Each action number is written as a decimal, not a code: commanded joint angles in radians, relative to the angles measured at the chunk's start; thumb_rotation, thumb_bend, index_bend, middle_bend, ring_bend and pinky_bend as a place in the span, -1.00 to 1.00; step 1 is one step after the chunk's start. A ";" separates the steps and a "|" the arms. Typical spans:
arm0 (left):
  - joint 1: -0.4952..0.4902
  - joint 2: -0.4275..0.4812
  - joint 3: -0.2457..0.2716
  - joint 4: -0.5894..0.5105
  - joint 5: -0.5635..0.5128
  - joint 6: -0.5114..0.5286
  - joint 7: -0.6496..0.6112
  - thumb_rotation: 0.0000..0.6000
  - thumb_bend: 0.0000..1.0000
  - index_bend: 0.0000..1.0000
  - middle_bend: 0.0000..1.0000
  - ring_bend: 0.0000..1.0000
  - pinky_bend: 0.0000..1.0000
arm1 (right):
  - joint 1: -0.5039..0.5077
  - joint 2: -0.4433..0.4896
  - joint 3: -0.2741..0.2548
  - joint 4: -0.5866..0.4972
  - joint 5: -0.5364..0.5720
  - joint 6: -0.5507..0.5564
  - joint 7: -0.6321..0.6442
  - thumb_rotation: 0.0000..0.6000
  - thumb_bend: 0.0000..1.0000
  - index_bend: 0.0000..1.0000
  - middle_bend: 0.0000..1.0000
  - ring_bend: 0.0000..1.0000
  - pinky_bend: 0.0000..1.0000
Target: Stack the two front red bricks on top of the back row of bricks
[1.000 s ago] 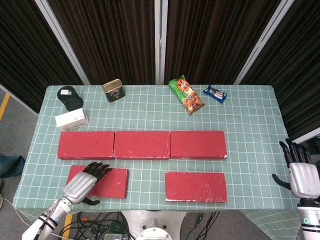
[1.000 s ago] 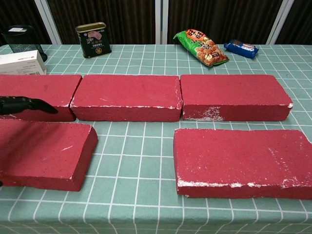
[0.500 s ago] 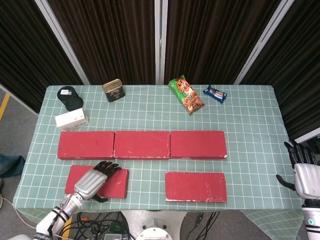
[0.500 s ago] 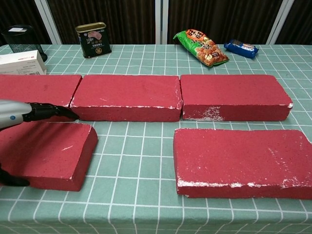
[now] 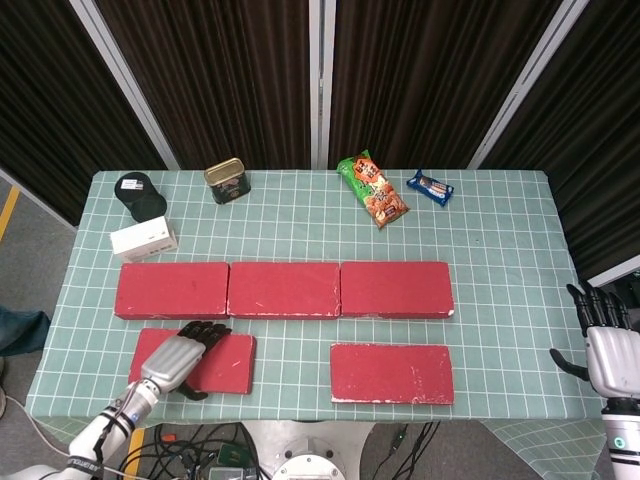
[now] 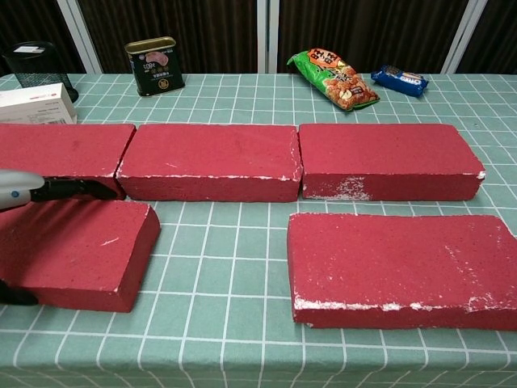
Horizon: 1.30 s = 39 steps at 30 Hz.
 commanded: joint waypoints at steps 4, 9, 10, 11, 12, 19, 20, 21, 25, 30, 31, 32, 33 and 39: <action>-0.007 -0.001 0.007 -0.001 -0.005 0.009 0.007 1.00 -1.00 -0.89 -0.76 -1.00 -1.00 | -0.002 -0.004 0.003 0.006 0.001 0.005 0.005 1.00 -0.77 -1.00 -1.00 -1.00 -1.00; -0.004 -0.013 0.014 -0.004 0.002 0.044 0.042 1.00 -1.00 -0.89 -0.63 -1.00 -1.00 | -0.001 -0.010 0.005 0.012 -0.001 0.008 0.008 1.00 -0.77 -1.00 -1.00 -1.00 -1.00; -0.004 -0.013 0.015 -0.009 0.001 0.046 0.040 1.00 -1.00 -0.89 -0.63 -1.00 -1.00 | -0.001 -0.010 0.005 0.013 0.000 0.008 0.008 1.00 -0.77 -1.00 -1.00 -1.00 -1.00; -0.004 -0.010 0.016 -0.015 0.003 0.048 0.037 1.00 -0.99 -0.88 -0.63 -1.00 -1.00 | -0.001 -0.011 0.006 0.014 0.001 0.008 0.008 1.00 -0.76 -1.00 -1.00 -1.00 -1.00; -0.005 -0.007 0.016 -0.020 0.005 0.051 0.036 1.00 -0.98 -0.86 -0.63 -1.00 -1.00 | -0.001 -0.011 0.006 0.014 0.002 0.008 0.008 1.00 -0.76 -1.00 -1.00 -1.00 -1.00; -0.011 0.062 0.006 -0.109 0.059 0.090 0.034 1.00 -0.95 -0.84 -0.62 -1.00 -1.00 | -0.004 -0.008 0.010 0.014 0.003 0.016 0.010 1.00 -0.76 -1.00 -1.00 -1.00 -1.00; -0.019 0.078 -0.006 -0.123 0.058 0.094 0.042 1.00 -0.95 -0.84 -0.62 -1.00 -1.00 | -0.004 -0.006 0.012 0.012 0.003 0.017 0.011 1.00 -0.76 -1.00 -1.00 -1.00 -1.00; -0.028 0.090 -0.018 -0.133 0.051 0.093 0.046 1.00 -0.95 -0.84 -0.62 -1.00 -1.00 | -0.004 -0.006 0.013 0.011 0.002 0.019 0.012 1.00 -0.76 -1.00 -1.00 -1.00 -1.00; -0.093 0.135 -0.090 -0.144 -0.040 0.045 0.025 1.00 -0.95 -0.84 -0.62 -1.00 -1.00 | -0.005 -0.001 0.017 0.007 0.002 0.026 0.018 1.00 -0.76 -1.00 -1.00 -1.00 -1.00; -0.207 0.145 -0.178 -0.065 -0.213 -0.055 0.001 1.00 -0.95 -0.83 -0.61 -1.00 -1.00 | -0.006 0.007 0.016 0.011 -0.007 0.029 0.034 1.00 -0.76 -1.00 -1.00 -1.00 -1.00; -0.227 0.139 -0.187 -0.044 -0.242 -0.070 0.003 1.00 -0.95 -0.83 -0.61 -1.00 -1.00 | -0.006 0.008 0.017 0.011 -0.006 0.030 0.035 1.00 -0.76 -1.00 -1.00 -1.00 -1.00; -0.246 0.131 -0.195 -0.022 -0.273 -0.082 0.006 1.00 -0.95 -0.83 -0.61 -1.00 -1.00 | -0.007 0.008 0.017 0.010 -0.006 0.030 0.036 1.00 -0.77 -1.00 -1.00 -1.00 -1.00; -0.270 0.117 -0.205 0.005 -0.315 -0.098 0.005 1.00 -0.95 -0.83 -0.60 -1.00 -1.00 | -0.007 0.009 0.018 0.009 -0.006 0.031 0.038 1.00 -0.77 -1.00 -1.00 -1.00 -1.00; -0.371 0.086 -0.222 0.105 -0.455 -0.183 -0.009 1.00 -0.95 -0.82 -0.60 -1.00 -1.00 | -0.010 0.013 0.019 0.011 -0.004 0.035 0.046 1.00 -0.76 -1.00 -1.00 -1.00 -1.00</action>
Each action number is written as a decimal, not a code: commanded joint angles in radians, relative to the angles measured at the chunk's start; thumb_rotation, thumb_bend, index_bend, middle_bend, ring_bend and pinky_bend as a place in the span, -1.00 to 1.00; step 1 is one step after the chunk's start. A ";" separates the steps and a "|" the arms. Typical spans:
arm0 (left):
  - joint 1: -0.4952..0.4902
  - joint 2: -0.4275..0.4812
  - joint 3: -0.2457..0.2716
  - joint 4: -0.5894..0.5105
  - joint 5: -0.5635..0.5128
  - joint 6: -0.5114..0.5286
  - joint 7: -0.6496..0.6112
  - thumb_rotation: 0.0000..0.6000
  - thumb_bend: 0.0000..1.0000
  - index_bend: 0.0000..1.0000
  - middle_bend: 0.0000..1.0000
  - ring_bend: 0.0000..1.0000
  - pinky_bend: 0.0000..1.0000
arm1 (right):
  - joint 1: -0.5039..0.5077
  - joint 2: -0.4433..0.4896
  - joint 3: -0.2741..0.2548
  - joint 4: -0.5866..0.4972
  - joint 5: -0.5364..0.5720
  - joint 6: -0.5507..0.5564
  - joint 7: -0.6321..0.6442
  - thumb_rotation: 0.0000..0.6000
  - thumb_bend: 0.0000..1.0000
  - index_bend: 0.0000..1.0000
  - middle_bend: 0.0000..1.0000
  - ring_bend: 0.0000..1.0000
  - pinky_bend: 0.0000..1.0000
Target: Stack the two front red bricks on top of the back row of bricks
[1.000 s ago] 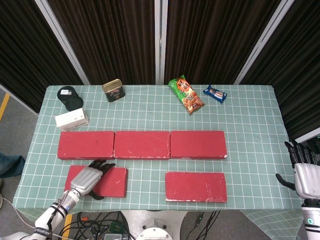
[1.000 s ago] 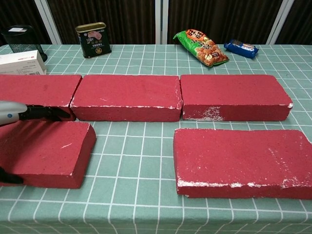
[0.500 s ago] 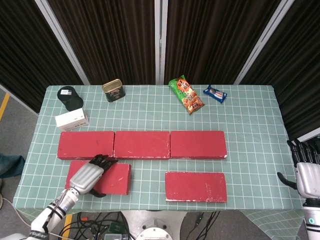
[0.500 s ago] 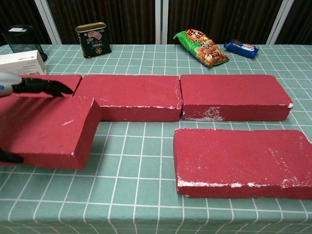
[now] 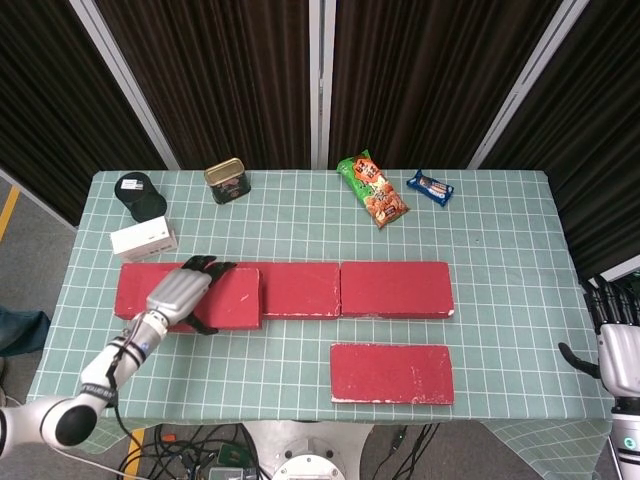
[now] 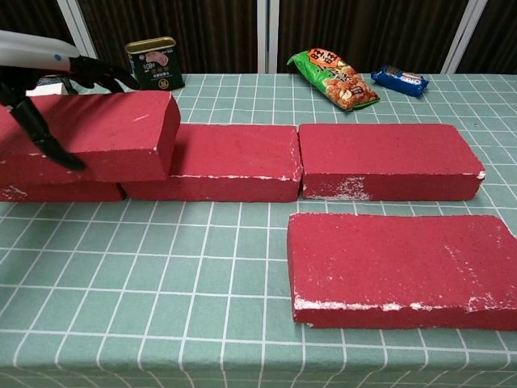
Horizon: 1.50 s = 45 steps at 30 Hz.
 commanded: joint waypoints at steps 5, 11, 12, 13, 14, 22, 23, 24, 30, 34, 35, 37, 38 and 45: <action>-0.100 -0.036 -0.008 0.100 -0.092 -0.071 -0.018 1.00 -0.95 -0.82 -0.59 -1.00 -1.00 | -0.002 0.002 0.004 0.007 0.011 -0.003 0.012 1.00 -0.77 -1.00 -1.00 -1.00 -1.00; -0.122 -0.048 0.004 0.116 -0.073 -0.082 -0.037 1.00 -0.95 -0.82 -0.58 -1.00 -1.00 | 0.000 -0.001 0.004 0.011 0.014 -0.009 0.012 1.00 -0.76 -1.00 -1.00 -1.00 -1.00; -0.126 -0.050 0.007 0.117 -0.072 -0.084 -0.039 1.00 -0.95 -0.82 -0.58 -1.00 -1.00 | 0.000 -0.001 0.004 0.010 0.014 -0.009 0.011 1.00 -0.76 -1.00 -1.00 -1.00 -1.00; -0.129 -0.051 0.010 0.119 -0.072 -0.086 -0.041 1.00 -0.95 -0.82 -0.58 -1.00 -1.00 | 0.000 -0.001 0.004 0.009 0.013 -0.008 0.011 1.00 -0.76 -1.00 -1.00 -1.00 -1.00; -0.134 -0.055 0.013 0.123 -0.072 -0.088 -0.043 1.00 -0.95 -0.82 -0.58 -1.00 -1.00 | 0.000 -0.001 0.004 0.008 0.013 -0.007 0.009 1.00 -0.76 -1.00 -1.00 -1.00 -1.00; -0.152 -0.068 0.030 0.148 -0.086 -0.088 -0.067 1.00 -0.95 -0.82 -0.58 -1.00 -1.00 | -0.002 0.002 0.006 0.001 0.017 -0.005 0.002 1.00 -0.76 -1.00 -1.00 -1.00 -1.00; -0.154 -0.071 0.032 0.151 -0.088 -0.088 -0.071 1.00 -0.95 -0.82 -0.58 -1.00 -1.00 | -0.002 0.002 0.006 0.001 0.018 -0.006 0.002 1.00 -0.76 -1.00 -1.00 -1.00 -1.00; -0.156 -0.072 0.034 0.152 -0.090 -0.088 -0.073 1.00 -0.95 -0.82 -0.58 -1.00 -1.00 | -0.003 0.001 0.006 0.002 0.019 -0.007 0.003 1.00 -0.76 -1.00 -1.00 -1.00 -1.00; -0.170 -0.081 0.044 0.159 -0.079 -0.087 -0.079 1.00 -0.95 -0.82 -0.58 -1.00 -1.00 | 0.003 -0.005 0.007 0.014 0.036 -0.028 0.006 1.00 -0.76 -1.00 -1.00 -1.00 -1.00; -0.179 -0.089 0.048 0.171 -0.074 -0.088 -0.082 1.00 -0.95 -0.82 -0.58 -1.00 -1.00 | 0.003 -0.006 0.008 0.017 0.039 -0.030 0.007 1.00 -0.76 -1.00 -1.00 -1.00 -1.00; -0.181 -0.092 0.049 0.174 -0.072 -0.089 -0.085 1.00 -0.95 -0.82 -0.58 -1.00 -1.00 | 0.003 -0.007 0.009 0.017 0.041 -0.031 0.007 1.00 -0.76 -1.00 -1.00 -1.00 -1.00; -0.184 -0.095 0.051 0.177 -0.070 -0.093 -0.090 1.00 -0.95 -0.82 -0.58 -1.00 -1.00 | 0.004 -0.008 0.009 0.019 0.044 -0.034 0.007 1.00 -0.76 -1.00 -1.00 -1.00 -1.00; -0.186 -0.097 0.053 0.180 -0.069 -0.095 -0.092 1.00 -0.95 -0.82 -0.58 -1.00 -1.00 | 0.004 -0.008 0.010 0.020 0.046 -0.036 0.008 1.00 -0.76 -1.00 -1.00 -1.00 -1.00; -0.194 -0.110 0.066 0.199 -0.068 -0.103 -0.104 1.00 -0.95 -0.82 -0.58 -1.00 -1.00 | 0.005 -0.012 0.010 0.029 0.051 -0.041 0.015 1.00 -0.76 -1.00 -1.00 -1.00 -1.00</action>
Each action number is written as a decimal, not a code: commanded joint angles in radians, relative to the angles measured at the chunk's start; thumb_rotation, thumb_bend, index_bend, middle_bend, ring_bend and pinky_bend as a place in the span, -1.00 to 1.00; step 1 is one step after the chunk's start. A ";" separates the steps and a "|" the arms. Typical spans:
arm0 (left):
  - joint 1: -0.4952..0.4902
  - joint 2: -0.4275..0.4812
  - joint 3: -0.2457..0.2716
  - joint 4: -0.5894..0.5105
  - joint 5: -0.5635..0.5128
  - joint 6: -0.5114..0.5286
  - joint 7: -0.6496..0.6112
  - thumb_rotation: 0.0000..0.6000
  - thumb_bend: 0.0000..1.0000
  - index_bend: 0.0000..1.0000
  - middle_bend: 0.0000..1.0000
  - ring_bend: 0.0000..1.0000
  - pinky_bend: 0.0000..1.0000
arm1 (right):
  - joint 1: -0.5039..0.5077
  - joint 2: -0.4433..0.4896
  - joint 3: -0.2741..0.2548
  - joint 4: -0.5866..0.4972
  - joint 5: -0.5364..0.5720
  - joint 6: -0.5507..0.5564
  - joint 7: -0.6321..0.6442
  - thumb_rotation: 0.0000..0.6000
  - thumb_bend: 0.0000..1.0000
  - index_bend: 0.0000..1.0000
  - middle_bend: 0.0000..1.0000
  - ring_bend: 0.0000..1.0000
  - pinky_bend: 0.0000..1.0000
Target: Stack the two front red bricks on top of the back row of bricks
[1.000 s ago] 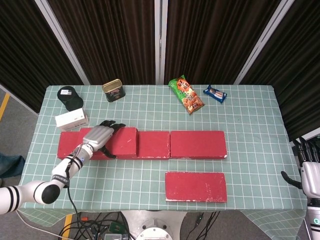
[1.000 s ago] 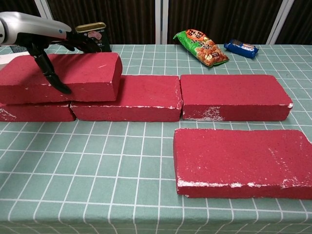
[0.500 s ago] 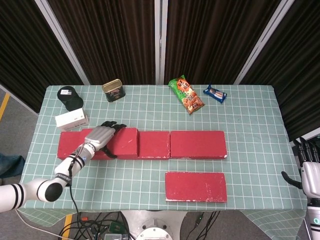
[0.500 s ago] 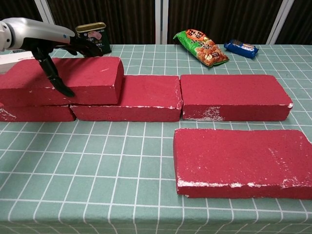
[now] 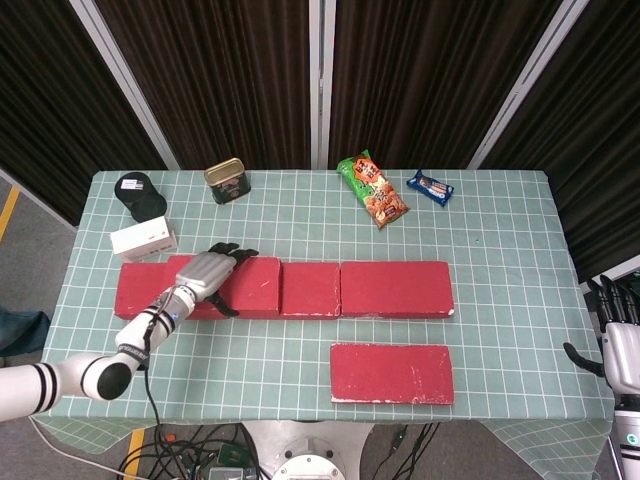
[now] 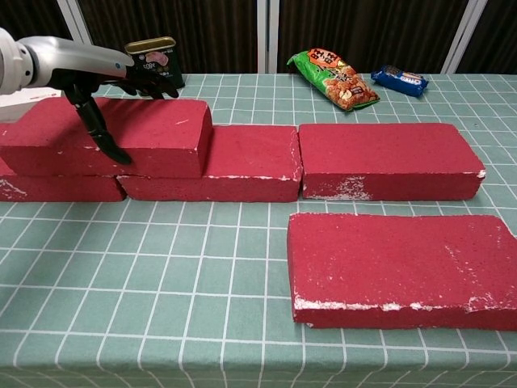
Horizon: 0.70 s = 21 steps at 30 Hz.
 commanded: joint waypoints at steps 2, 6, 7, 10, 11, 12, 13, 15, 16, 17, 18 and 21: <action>-0.002 -0.007 0.003 0.011 0.001 0.002 -0.009 1.00 -0.95 -0.82 -0.58 -1.00 -1.00 | 0.000 -0.001 0.000 0.002 0.000 0.000 0.002 1.00 -0.76 -1.00 -1.00 -1.00 -1.00; -0.002 -0.005 0.000 0.012 0.005 0.008 -0.020 1.00 -0.95 -0.82 -0.58 -1.00 -1.00 | 0.000 -0.002 0.000 0.005 0.001 -0.002 0.004 1.00 -0.76 -1.00 -1.00 -1.00 -1.00; -0.003 -0.004 0.000 0.011 0.006 0.009 -0.022 1.00 -0.95 -0.82 -0.58 -1.00 -1.00 | 0.000 -0.002 0.000 0.005 0.001 -0.003 0.004 1.00 -0.76 -1.00 -1.00 -1.00 -1.00; -0.003 0.000 0.000 0.008 0.007 0.010 -0.027 1.00 -0.95 -0.82 -0.58 -1.00 -1.00 | 0.001 -0.004 -0.001 0.006 -0.001 -0.002 0.004 1.00 -0.76 -1.00 -1.00 -1.00 -1.00; -0.003 0.001 0.000 0.008 0.007 0.010 -0.030 1.00 -0.95 -0.82 -0.58 -1.00 -1.00 | 0.001 -0.004 0.000 0.006 -0.001 -0.002 0.004 1.00 -0.76 -1.00 -1.00 -1.00 -1.00; -0.003 0.002 -0.001 0.008 0.006 0.011 -0.034 1.00 -0.95 -0.82 -0.58 -1.00 -1.00 | 0.001 -0.004 -0.001 0.006 -0.001 -0.002 0.004 1.00 -0.76 -1.00 -1.00 -1.00 -1.00; -0.002 0.003 0.000 0.007 0.007 0.011 -0.037 1.00 -0.95 -0.82 -0.58 -1.00 -1.00 | 0.001 -0.005 -0.001 0.006 -0.002 -0.002 0.003 1.00 -0.76 -1.00 -1.00 -1.00 -1.00; -0.002 0.003 0.000 0.009 0.009 0.012 -0.041 1.00 -0.95 -0.82 -0.58 -1.00 -1.00 | 0.001 -0.005 -0.001 0.007 -0.002 -0.003 0.003 1.00 -0.76 -1.00 -1.00 -1.00 -1.00; -0.002 0.003 0.001 0.010 0.010 0.012 -0.042 1.00 -0.95 -0.82 -0.58 -1.00 -1.00 | 0.001 -0.005 -0.001 0.007 -0.001 -0.003 0.003 1.00 -0.76 -1.00 -1.00 -1.00 -1.00; -0.002 0.002 0.002 0.011 0.011 0.011 -0.043 1.00 -0.95 -0.82 -0.58 -1.00 -1.00 | 0.001 -0.005 0.000 0.007 -0.001 -0.003 0.003 1.00 -0.76 -1.00 -1.00 -1.00 -1.00; -0.002 0.002 0.003 0.012 0.011 0.010 -0.044 1.00 -0.95 -0.82 -0.58 -1.00 -1.00 | 0.001 -0.005 0.000 0.007 0.000 -0.004 0.002 1.00 -0.76 -1.00 -1.00 -1.00 -1.00; -0.004 -0.002 0.007 0.016 0.012 0.008 -0.045 1.00 -0.95 -0.82 -0.58 -1.00 -1.00 | 0.001 -0.006 -0.001 0.007 -0.001 -0.004 0.001 1.00 -0.76 -1.00 -1.00 -1.00 -1.00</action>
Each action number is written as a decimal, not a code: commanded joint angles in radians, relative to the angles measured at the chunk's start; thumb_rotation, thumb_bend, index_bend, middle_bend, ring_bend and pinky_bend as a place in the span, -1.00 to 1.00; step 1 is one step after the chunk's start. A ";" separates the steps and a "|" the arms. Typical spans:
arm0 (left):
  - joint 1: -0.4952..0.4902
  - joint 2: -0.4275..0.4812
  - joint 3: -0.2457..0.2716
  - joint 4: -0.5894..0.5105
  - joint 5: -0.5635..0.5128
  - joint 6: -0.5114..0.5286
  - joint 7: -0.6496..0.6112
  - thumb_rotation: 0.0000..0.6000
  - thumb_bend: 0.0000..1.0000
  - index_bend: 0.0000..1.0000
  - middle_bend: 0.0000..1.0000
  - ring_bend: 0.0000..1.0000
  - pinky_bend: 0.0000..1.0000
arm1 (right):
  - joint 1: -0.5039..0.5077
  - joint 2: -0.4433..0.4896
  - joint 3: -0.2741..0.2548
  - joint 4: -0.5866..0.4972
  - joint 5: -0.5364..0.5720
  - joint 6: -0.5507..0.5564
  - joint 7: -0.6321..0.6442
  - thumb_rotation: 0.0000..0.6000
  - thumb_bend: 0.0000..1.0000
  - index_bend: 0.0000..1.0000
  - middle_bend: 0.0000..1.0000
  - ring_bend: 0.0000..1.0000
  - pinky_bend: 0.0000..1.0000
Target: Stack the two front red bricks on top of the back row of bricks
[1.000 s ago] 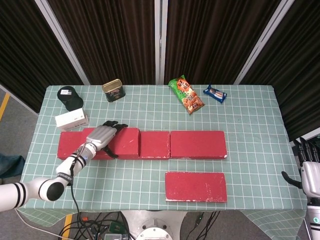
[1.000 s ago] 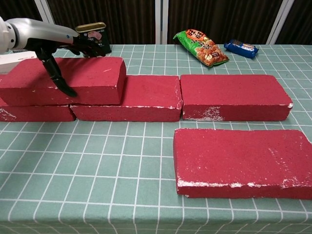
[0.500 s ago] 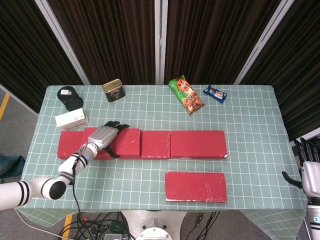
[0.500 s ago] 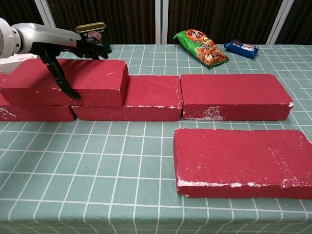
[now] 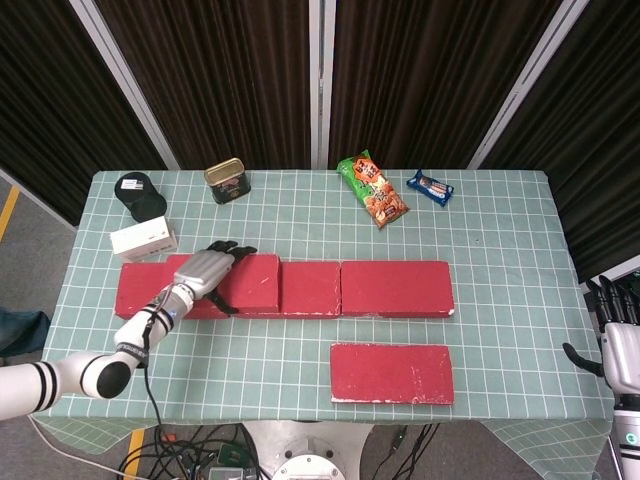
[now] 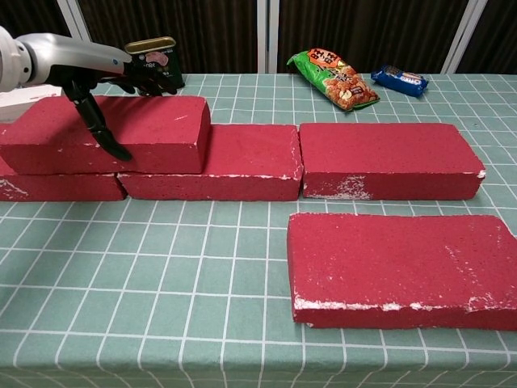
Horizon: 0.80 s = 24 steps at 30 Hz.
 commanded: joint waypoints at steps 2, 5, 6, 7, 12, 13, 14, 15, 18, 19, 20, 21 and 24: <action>-0.002 -0.005 0.004 0.004 0.001 -0.002 -0.001 1.00 -0.95 -0.82 -0.58 -1.00 -1.00 | 0.000 -0.001 0.000 0.001 0.000 0.000 0.000 1.00 -0.76 -1.00 -1.00 -1.00 -1.00; -0.003 -0.007 0.006 0.005 -0.001 -0.007 -0.005 1.00 -0.95 -0.82 -0.59 -1.00 -1.00 | 0.000 -0.001 0.000 0.002 0.001 -0.001 0.001 1.00 -0.76 -1.00 -1.00 -1.00 -1.00; -0.004 -0.008 0.006 0.007 -0.002 -0.007 -0.007 1.00 -0.95 -0.82 -0.59 -1.00 -1.00 | 0.000 -0.001 0.000 0.002 0.001 -0.001 0.001 1.00 -0.76 -1.00 -1.00 -1.00 -1.00; -0.004 -0.009 0.007 0.009 -0.002 -0.007 -0.007 1.00 -0.95 -0.82 -0.60 -1.00 -1.00 | 0.000 -0.001 0.000 0.003 0.001 -0.001 0.002 1.00 -0.76 -1.00 -1.00 -1.00 -1.00; -0.004 -0.004 0.007 0.003 0.003 -0.010 -0.016 1.00 -0.95 -0.83 -0.77 -1.00 -1.00 | 0.000 -0.002 0.001 0.007 -0.004 0.004 0.007 1.00 -0.76 -1.00 -1.00 -1.00 -1.00; -0.003 -0.003 0.008 0.002 0.005 -0.010 -0.017 1.00 -0.95 -0.83 -0.83 -1.00 -1.00 | 0.000 -0.002 0.001 0.008 -0.005 0.005 0.007 1.00 -0.76 -1.00 -1.00 -1.00 -1.00; -0.003 -0.003 0.008 0.002 0.007 -0.008 -0.018 1.00 -0.95 -0.84 -0.90 -1.00 -1.00 | 0.000 -0.002 0.002 0.008 -0.006 0.006 0.008 1.00 -0.76 -1.00 -1.00 -1.00 -1.00; -0.002 -0.002 0.008 0.002 0.009 -0.007 -0.020 1.00 -0.95 -0.85 -0.95 -1.00 -1.00 | 0.000 -0.001 0.002 0.007 -0.006 0.007 0.008 1.00 -0.76 -1.00 -1.00 -1.00 -1.00; 0.001 0.000 0.006 0.000 0.016 -0.003 -0.027 1.00 -0.95 -0.87 -1.00 -1.00 -1.00 | -0.001 -0.001 0.003 0.006 -0.007 0.010 0.007 1.00 -0.76 -1.00 -1.00 -1.00 -1.00; 0.002 0.001 0.006 0.000 0.018 -0.004 -0.029 1.00 -0.95 -0.87 -1.00 -1.00 -1.00 | -0.001 -0.002 0.004 0.006 -0.007 0.011 0.005 1.00 -0.76 -1.00 -1.00 -1.00 -1.00; 0.003 0.004 0.005 -0.002 0.020 -0.004 -0.032 1.00 -0.95 -0.87 -1.00 -1.00 -1.00 | -0.001 -0.003 0.004 0.006 -0.005 0.012 0.003 1.00 -0.76 -1.00 -1.00 -1.00 -1.00; 0.003 0.005 0.005 -0.002 0.022 -0.003 -0.034 1.00 -0.96 -0.87 -1.00 -1.00 -1.00 | -0.001 -0.003 0.004 0.005 -0.005 0.012 0.002 1.00 -0.76 -1.00 -1.00 -1.00 -1.00; 0.006 0.008 0.004 -0.005 0.028 -0.001 -0.038 1.00 -0.95 -0.87 -1.00 -1.00 -1.00 | -0.001 -0.005 0.004 0.005 -0.006 0.012 0.002 1.00 -0.76 -1.00 -1.00 -1.00 -1.00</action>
